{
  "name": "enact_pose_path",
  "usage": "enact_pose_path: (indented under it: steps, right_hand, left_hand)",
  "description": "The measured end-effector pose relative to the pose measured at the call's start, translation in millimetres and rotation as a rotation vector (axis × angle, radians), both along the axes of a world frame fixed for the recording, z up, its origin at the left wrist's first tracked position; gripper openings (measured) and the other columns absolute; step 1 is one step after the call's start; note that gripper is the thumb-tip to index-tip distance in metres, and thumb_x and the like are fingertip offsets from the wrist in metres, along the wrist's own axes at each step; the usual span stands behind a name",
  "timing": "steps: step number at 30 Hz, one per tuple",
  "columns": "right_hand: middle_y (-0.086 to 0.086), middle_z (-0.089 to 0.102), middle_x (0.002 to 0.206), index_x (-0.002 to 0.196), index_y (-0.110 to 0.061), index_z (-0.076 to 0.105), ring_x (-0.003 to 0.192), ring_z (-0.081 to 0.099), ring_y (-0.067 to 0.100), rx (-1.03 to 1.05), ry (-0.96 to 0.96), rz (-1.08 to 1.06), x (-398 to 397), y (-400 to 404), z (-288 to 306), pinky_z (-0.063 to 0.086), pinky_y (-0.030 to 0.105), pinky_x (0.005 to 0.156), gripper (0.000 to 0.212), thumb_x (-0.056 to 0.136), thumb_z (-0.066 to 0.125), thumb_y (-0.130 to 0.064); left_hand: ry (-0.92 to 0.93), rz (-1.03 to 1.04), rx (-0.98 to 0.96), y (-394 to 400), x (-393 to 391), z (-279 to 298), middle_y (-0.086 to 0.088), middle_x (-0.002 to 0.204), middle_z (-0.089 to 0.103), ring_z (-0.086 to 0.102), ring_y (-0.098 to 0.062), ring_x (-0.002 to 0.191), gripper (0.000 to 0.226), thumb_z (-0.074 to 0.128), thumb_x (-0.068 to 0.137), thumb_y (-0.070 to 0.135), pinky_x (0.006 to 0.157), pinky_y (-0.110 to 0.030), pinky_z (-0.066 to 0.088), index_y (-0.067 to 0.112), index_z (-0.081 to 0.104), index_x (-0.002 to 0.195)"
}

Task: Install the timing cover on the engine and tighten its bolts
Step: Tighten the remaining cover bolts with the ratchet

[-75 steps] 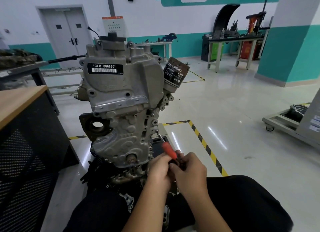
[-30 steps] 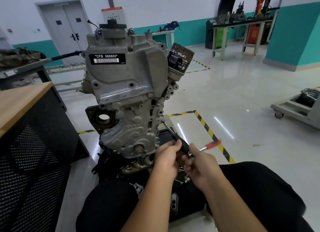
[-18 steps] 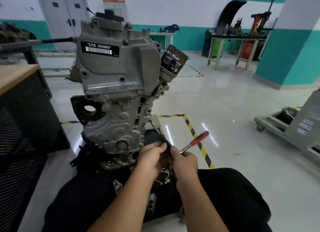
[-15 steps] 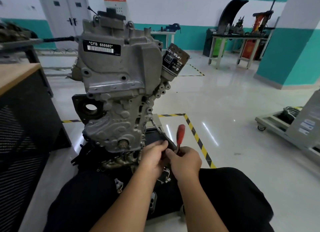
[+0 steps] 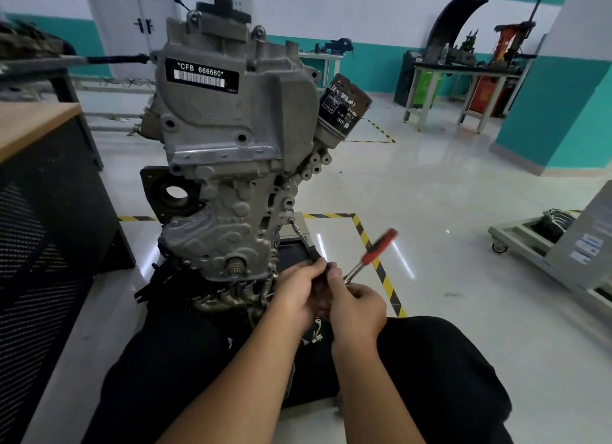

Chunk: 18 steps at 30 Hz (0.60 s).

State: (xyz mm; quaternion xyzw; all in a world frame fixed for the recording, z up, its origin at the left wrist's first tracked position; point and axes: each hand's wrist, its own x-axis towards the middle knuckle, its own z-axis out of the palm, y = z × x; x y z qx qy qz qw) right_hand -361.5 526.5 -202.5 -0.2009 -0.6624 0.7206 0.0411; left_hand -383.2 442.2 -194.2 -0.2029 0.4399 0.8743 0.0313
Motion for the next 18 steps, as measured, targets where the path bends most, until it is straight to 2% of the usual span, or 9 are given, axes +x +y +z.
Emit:
enact_pose_path:
  steps: [2,3,6,8,10,12,14,16,18]
  right_hand:
    - [0.008,0.071,0.057,0.068,-0.004,0.073,0.048,0.068,0.022,-0.180,-0.073,0.010,0.2,-1.0,2.7,0.060,0.035,0.055,0.045,0.082,0.083,-0.045]
    - [0.008,0.070,0.056,0.069,-0.003,0.073,0.047,0.067,0.020,-0.195,-0.085,0.001,-0.1,-1.2,2.2,0.059,0.033,0.054,0.042,0.083,0.084,-0.041]
    - [-0.007,0.074,0.063,0.078,-0.017,0.076,0.055,0.071,0.007,0.005,0.016,-0.032,0.3,-1.8,-2.6,0.062,0.031,0.060,0.017,0.080,0.087,-0.029]
    - [-0.006,0.075,0.067,0.077,-0.018,0.076,0.059,0.072,0.008,-0.005,0.035,-0.021,2.0,-0.7,-3.3,0.063,0.033,0.062,0.016,0.080,0.086,-0.030]
    - [0.004,0.075,0.064,0.074,-0.008,0.075,0.057,0.071,0.017,-0.087,-0.004,0.029,0.8,1.8,0.2,0.062,0.035,0.059,0.024,0.084,0.084,-0.029]
    - [0.002,0.074,0.064,0.071,-0.012,0.074,0.060,0.072,0.017,-0.073,0.024,0.042,-2.8,2.9,-2.4,0.061,0.033,0.058,0.020,0.082,0.085,-0.025]
    - [-0.007,0.071,0.066,0.071,-0.025,0.072,0.063,0.069,0.006,-0.035,0.105,0.017,-5.1,-1.0,-3.3,0.053,0.022,0.056,0.017,0.079,0.087,-0.029]
    - [-0.010,0.070,0.064,0.073,-0.029,0.071,0.062,0.068,0.004,-0.071,0.119,-0.004,-2.2,-2.8,-1.1,0.049,0.019,0.055,0.018,0.081,0.084,-0.037]
    - [-0.003,0.069,0.057,0.081,-0.019,0.074,0.055,0.068,0.013,-0.156,0.005,0.012,-1.6,-0.8,2.5,0.055,0.029,0.053,0.022,0.089,0.077,-0.039]
  left_hand:
    - [-0.004,0.010,0.013,-2.8,-1.1,1.1,-0.013,0.077,0.071,0.062,-0.021,0.044,0.011,0.066,0.097,0.014,0.035,-0.022,0.040,0.006,0.070,0.091]
    - [0.001,0.024,0.025,-3.2,-2.5,0.7,-0.015,0.078,0.072,0.064,-0.022,0.048,0.013,0.065,0.097,0.011,0.038,-0.024,0.043,0.005,0.071,0.087]
    - [0.016,0.048,0.046,-1.0,-5.6,-3.3,-0.015,0.081,0.073,0.070,-0.025,0.064,0.032,0.063,0.098,0.008,0.061,-0.032,0.057,0.009,0.076,0.069]
    - [0.017,0.049,0.052,-0.1,-4.7,-4.1,-0.013,0.079,0.074,0.071,-0.024,0.063,0.026,0.065,0.097,0.010,0.054,-0.030,0.056,0.007,0.074,0.073]
    - [0.010,0.048,0.038,-0.9,-4.4,-3.3,-0.013,0.084,0.075,0.070,-0.024,0.064,0.015,0.068,0.096,0.013,0.045,-0.027,0.050,0.006,0.070,0.083]
    - [0.004,0.055,0.102,-3.7,-5.3,-0.5,-0.016,0.086,0.074,0.072,-0.026,0.070,0.013,0.064,0.098,0.010,0.055,-0.034,0.058,0.002,0.068,0.089]
    - [0.009,0.053,0.119,-5.6,-7.7,-0.3,-0.020,0.090,0.074,0.073,-0.030,0.077,0.016,0.059,0.101,0.008,0.068,-0.042,0.062,-0.003,0.069,0.096]
    - [0.007,0.054,0.071,-5.3,-7.8,0.3,-0.019,0.088,0.073,0.073,-0.028,0.074,0.015,0.061,0.100,0.009,0.065,-0.040,0.061,-0.002,0.069,0.097]
    - [-0.009,0.076,0.075,-5.9,-8.8,-1.8,-0.014,0.078,0.072,0.072,-0.024,0.064,0.015,0.064,0.098,0.011,0.056,-0.035,0.059,0.000,0.068,0.089]
